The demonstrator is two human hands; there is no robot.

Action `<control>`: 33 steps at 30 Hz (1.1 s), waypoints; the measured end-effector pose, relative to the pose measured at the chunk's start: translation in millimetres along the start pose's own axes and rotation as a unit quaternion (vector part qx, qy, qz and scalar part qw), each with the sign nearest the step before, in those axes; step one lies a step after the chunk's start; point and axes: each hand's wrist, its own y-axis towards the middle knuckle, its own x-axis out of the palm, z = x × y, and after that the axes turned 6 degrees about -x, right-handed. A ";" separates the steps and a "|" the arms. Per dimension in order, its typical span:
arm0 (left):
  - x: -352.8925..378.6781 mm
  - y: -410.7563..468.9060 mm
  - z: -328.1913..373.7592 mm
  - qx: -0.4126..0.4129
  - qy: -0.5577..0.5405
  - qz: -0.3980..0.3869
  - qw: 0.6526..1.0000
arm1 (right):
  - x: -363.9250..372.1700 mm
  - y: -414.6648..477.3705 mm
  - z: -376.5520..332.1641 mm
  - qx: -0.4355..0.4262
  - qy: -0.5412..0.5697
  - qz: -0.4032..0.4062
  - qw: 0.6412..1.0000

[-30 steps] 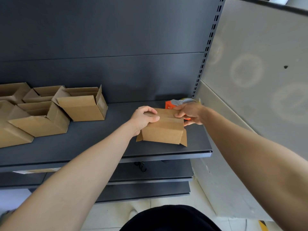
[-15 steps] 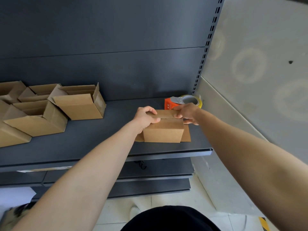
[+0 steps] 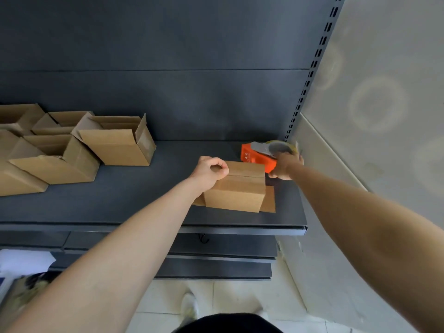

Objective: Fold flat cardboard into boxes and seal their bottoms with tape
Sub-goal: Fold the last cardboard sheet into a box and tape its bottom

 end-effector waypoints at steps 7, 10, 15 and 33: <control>-1.4 1.7 3.0 -0.005 -0.004 -0.002 1.000 | -29.7 -7.3 0.9 -0.067 0.007 0.051 0.996; -3.3 2.3 4.2 -0.002 -0.007 -0.014 1.000 | -71.3 -24.5 1.5 -0.125 0.114 0.044 0.985; -5.9 1.2 5.6 0.003 -0.019 -0.030 0.999 | -112.7 -61.8 -3.9 -0.146 0.512 -0.039 0.846; -25.4 -2.1 20.6 0.026 -0.084 0.038 0.995 | -75.7 -88.9 -28.4 -0.093 0.503 0.010 0.859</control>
